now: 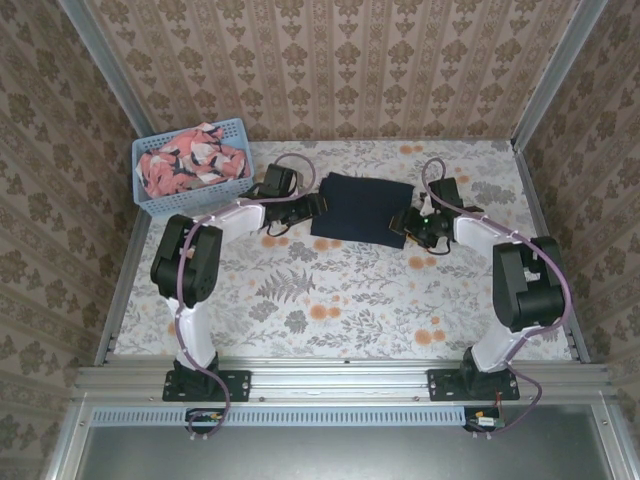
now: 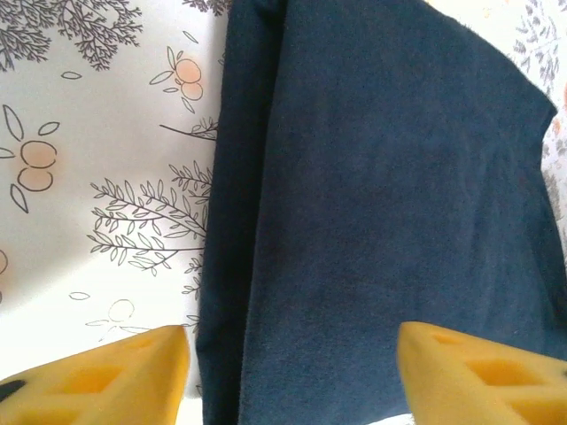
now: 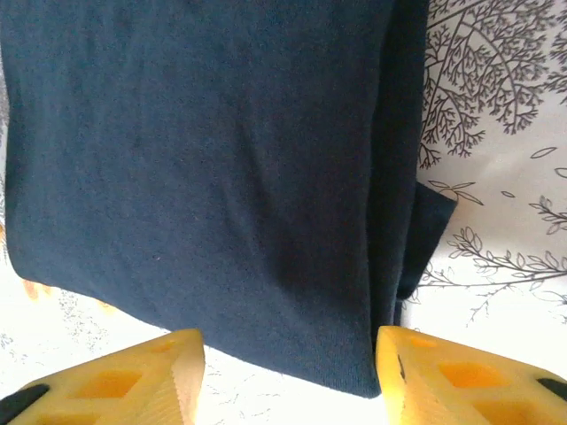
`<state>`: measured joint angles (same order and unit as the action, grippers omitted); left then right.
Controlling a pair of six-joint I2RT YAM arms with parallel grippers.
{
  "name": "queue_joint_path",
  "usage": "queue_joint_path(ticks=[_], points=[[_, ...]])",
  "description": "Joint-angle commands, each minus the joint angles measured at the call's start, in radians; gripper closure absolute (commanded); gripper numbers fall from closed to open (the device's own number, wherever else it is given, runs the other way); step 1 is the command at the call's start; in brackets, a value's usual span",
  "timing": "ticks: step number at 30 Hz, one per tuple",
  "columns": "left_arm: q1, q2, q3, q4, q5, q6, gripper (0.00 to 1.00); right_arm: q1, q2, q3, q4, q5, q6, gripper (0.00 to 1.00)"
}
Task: Fold and stack the mixed laundry pile
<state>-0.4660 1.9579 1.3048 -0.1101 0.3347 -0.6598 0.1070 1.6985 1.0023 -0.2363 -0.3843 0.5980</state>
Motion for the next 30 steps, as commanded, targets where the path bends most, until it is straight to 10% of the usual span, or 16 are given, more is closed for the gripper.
queue_joint_path(ticks=[1,5,12,15,30], points=[[-0.004,0.037,0.013,0.021,0.036,0.013,0.52,0.004,0.027,0.024,0.022,-0.034,0.006,0.56],[-0.015,0.021,0.003,0.056,0.074,-0.015,0.72,0.003,0.008,0.015,0.019,-0.02,0.009,0.72],[-0.024,-0.017,-0.065,0.049,0.073,-0.014,0.74,0.003,-0.002,-0.005,0.013,-0.016,0.008,0.87],[-0.023,-0.037,-0.1,0.078,0.084,-0.034,1.0,0.006,-0.019,-0.016,0.011,-0.014,0.009,0.9],[-0.106,-0.17,-0.352,0.126,0.041,-0.108,1.0,0.023,-0.039,-0.118,-0.054,0.038,0.0,0.82]])
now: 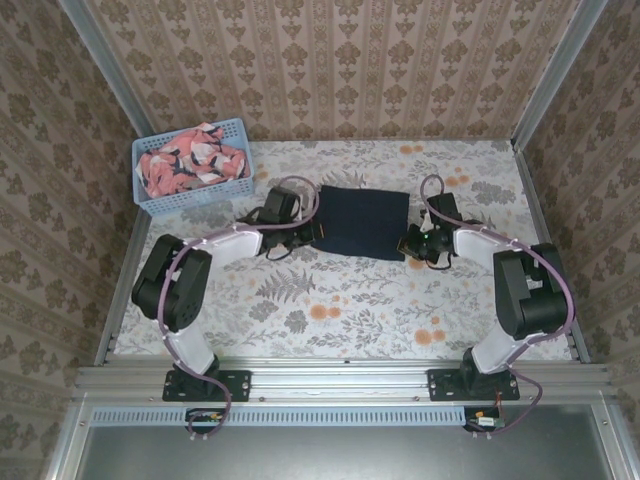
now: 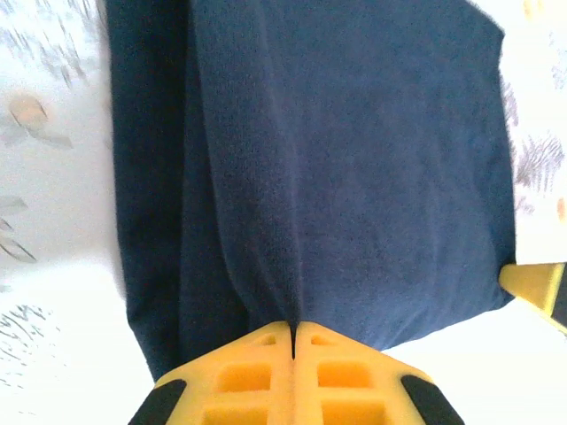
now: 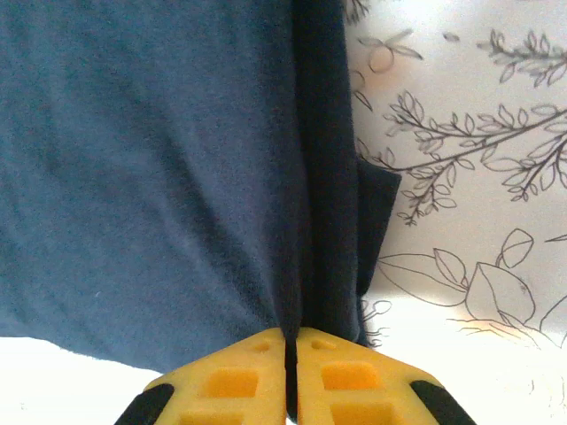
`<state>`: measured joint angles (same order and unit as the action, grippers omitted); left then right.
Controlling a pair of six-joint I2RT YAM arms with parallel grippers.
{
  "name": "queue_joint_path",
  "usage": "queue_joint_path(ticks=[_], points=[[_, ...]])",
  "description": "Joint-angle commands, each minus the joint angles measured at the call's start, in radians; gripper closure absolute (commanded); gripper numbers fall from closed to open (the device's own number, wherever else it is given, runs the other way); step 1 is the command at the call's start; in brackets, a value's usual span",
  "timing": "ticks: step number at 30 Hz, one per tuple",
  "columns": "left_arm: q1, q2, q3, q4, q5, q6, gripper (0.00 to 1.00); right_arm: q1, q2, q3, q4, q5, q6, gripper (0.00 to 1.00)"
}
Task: Fold and stack the mixed laundry pile
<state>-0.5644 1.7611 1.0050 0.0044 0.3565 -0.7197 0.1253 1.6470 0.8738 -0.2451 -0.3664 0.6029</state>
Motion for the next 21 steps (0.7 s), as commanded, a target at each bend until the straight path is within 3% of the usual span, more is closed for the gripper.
queue_joint_path(ticks=[1,2,3,4,7,9,11,13,15,16,21], points=[[-0.006,0.023,-0.053,0.001,0.024,-0.048,1.0,0.004,0.005,0.023,-0.071,0.027,-0.015,0.73],[-0.003,0.016,-0.038,-0.036,0.019,-0.033,0.9,0.005,-0.016,0.035,-0.099,0.047,-0.026,0.68],[0.002,0.005,-0.016,-0.097,0.001,-0.01,0.68,0.005,-0.049,0.043,-0.124,0.076,-0.037,0.58],[0.007,-0.009,0.003,-0.142,-0.019,0.013,0.62,0.005,-0.081,0.05,-0.15,0.103,-0.05,0.47],[0.024,-0.077,0.067,-0.259,-0.097,0.089,0.43,0.005,-0.166,0.106,-0.219,0.19,-0.101,0.44],[0.029,-0.109,0.127,-0.304,-0.144,0.135,0.38,0.005,-0.176,0.166,-0.239,0.185,-0.121,0.51],[0.034,-0.108,0.186,-0.294,-0.142,0.155,0.43,0.01,-0.158,0.197,-0.203,0.137,-0.11,0.64],[0.034,-0.079,0.224,-0.22,-0.089,0.146,0.64,0.021,-0.119,0.218,-0.152,0.101,-0.092,0.73],[0.029,-0.014,0.261,-0.118,-0.016,0.103,0.93,0.033,-0.056,0.246,-0.102,0.055,-0.069,0.81],[0.024,0.021,0.279,-0.087,0.005,0.081,1.0,0.037,-0.029,0.252,-0.076,0.038,-0.054,0.83],[-0.019,0.206,0.352,0.001,0.071,-0.001,1.0,0.069,0.136,0.294,0.016,-0.026,0.003,0.87]])
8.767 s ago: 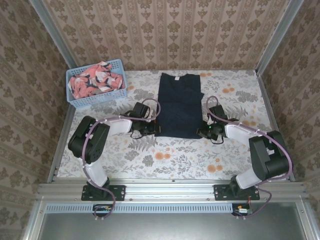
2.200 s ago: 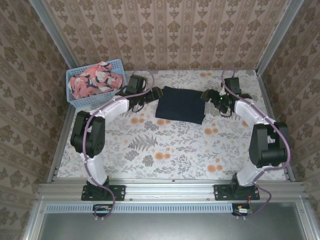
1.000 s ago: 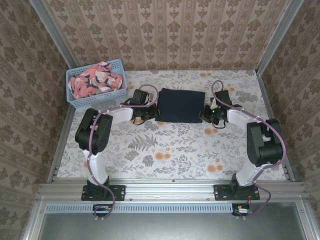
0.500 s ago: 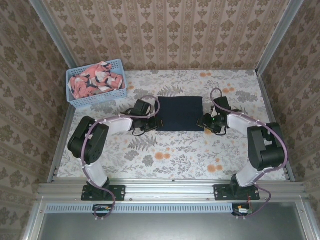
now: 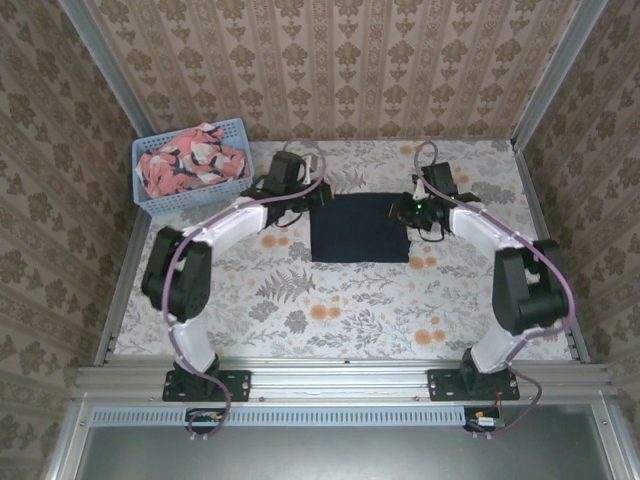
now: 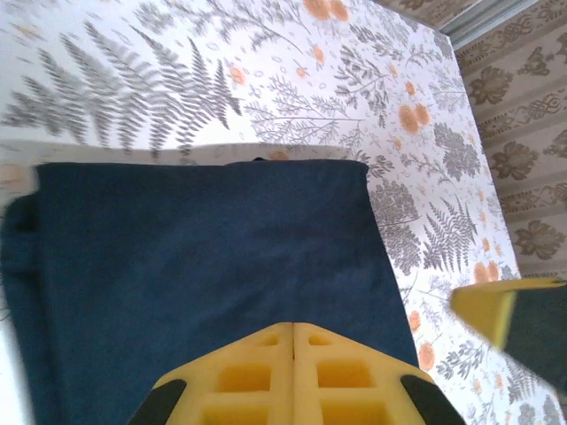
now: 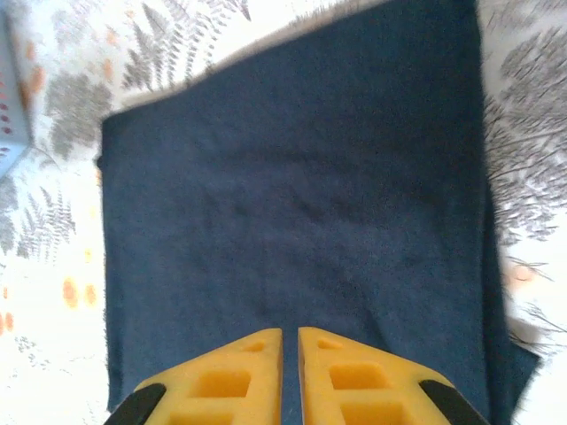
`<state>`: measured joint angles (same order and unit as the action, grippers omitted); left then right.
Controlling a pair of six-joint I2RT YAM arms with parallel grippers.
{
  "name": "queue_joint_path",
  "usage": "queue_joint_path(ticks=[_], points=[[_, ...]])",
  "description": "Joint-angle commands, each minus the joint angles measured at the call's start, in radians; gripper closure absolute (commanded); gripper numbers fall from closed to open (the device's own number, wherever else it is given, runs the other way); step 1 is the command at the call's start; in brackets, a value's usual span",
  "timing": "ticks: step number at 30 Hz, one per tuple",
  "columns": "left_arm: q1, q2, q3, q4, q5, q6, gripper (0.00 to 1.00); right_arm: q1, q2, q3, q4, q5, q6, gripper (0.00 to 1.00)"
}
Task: Fold and stack the mixed laundry pile
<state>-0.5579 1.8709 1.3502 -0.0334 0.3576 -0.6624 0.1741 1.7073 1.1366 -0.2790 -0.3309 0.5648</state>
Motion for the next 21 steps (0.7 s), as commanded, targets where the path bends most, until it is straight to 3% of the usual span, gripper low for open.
queue_joint_path(ticks=[1,6,11,17,19,21], points=[[-0.032,0.122,0.007,0.045,0.074,-0.065,1.0,0.024,0.105,0.041,0.054,-0.072,0.045,0.88],[-0.029,0.213,-0.063,0.034,0.023,-0.076,1.0,0.012,0.233,0.031,0.091,-0.058,0.1,0.9],[0.005,0.247,-0.132,0.037,0.009,-0.085,1.0,0.007,0.257,-0.023,0.119,-0.038,0.124,0.89],[0.006,0.246,-0.057,-0.045,0.069,-0.05,1.0,0.007,0.145,-0.09,0.095,-0.019,0.085,0.83],[0.009,0.189,-0.057,-0.069,0.07,-0.034,1.0,0.007,0.075,-0.083,0.033,0.012,0.036,0.73],[0.016,0.108,-0.07,-0.095,0.058,-0.019,0.73,0.008,-0.002,-0.073,-0.036,0.054,-0.013,0.59]])
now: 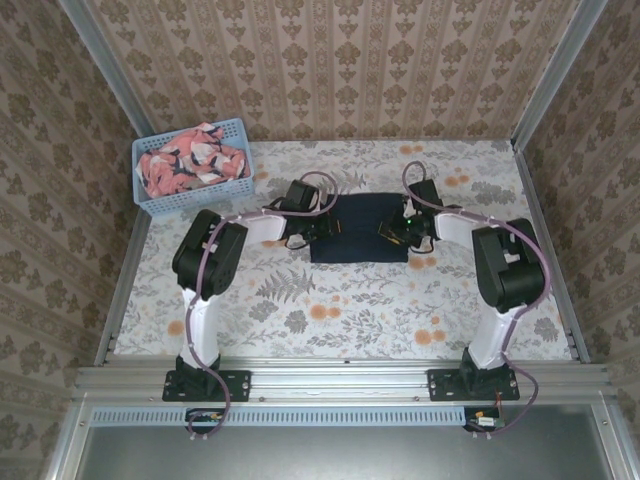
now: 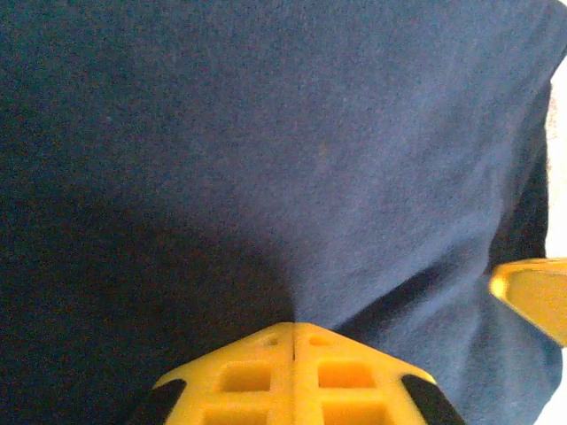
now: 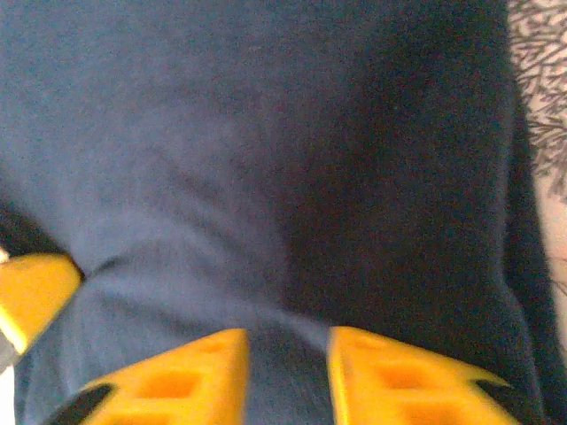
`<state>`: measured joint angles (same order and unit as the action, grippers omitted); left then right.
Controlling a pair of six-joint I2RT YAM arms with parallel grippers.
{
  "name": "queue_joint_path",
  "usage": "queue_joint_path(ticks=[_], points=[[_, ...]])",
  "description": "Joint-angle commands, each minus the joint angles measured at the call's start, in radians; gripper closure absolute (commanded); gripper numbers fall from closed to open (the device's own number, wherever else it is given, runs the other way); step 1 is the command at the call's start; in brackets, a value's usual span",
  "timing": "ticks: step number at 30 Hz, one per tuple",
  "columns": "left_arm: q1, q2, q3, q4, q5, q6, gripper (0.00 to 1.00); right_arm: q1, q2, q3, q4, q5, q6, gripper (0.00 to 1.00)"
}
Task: Fold and stack the mixed laundry pile
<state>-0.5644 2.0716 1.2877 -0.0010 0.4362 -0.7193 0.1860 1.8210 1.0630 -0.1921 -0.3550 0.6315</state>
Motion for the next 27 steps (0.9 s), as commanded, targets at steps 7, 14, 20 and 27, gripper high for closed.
queue_joint_path(ticks=[7,14,20,27], points=[[0.067,-0.299,-0.057,-0.249,-0.168,0.136,0.25,0.047,-0.217,0.051,-0.318,0.199,-0.159,0.4],[0.087,-0.241,-0.124,-0.207,-0.146,0.114,0.31,0.049,-0.178,0.05,-0.339,0.304,-0.167,0.34],[0.073,-0.129,-0.135,-0.105,-0.105,0.065,0.46,0.072,-0.177,0.04,-0.33,0.287,-0.157,0.33],[0.015,-0.052,-0.088,-0.042,-0.068,0.026,0.7,0.077,-0.253,0.022,-0.339,0.309,-0.165,0.35]])
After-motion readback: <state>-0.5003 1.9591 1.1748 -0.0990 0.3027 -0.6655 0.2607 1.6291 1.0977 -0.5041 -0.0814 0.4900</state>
